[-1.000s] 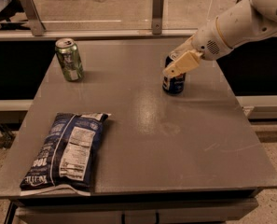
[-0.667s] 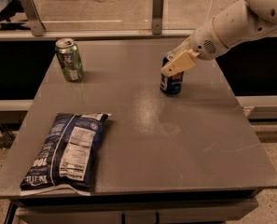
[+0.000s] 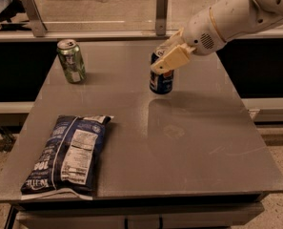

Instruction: Move pepsi can near blue chip bag

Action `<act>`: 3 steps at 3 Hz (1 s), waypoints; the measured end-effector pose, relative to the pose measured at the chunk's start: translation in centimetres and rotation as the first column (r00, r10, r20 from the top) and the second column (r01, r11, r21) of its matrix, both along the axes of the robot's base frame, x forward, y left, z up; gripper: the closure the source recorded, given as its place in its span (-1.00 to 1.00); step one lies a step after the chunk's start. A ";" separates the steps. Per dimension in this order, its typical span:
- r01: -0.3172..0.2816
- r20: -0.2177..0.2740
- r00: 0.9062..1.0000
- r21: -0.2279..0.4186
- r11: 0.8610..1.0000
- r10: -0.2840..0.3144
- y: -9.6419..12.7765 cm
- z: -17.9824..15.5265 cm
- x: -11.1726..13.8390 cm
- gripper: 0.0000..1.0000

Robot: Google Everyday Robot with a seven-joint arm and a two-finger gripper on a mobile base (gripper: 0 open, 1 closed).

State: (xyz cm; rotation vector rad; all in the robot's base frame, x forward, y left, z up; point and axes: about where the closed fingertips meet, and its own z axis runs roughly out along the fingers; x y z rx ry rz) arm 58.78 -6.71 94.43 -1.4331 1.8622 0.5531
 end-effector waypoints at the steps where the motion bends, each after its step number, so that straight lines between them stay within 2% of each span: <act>1: -0.171 0.003 0.985 0.022 0.985 0.171 5.5 1.1 -3.2 1.00; 2: -0.306 -0.027 0.951 0.067 0.950 0.308 9.6 0.9 -5.7 1.00; 3: -0.374 -0.039 0.925 0.076 0.924 0.378 11.7 0.2 -7.0 1.00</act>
Offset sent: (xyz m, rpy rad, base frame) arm -0.0866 0.1380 0.0074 0.1166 0.0904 0.4739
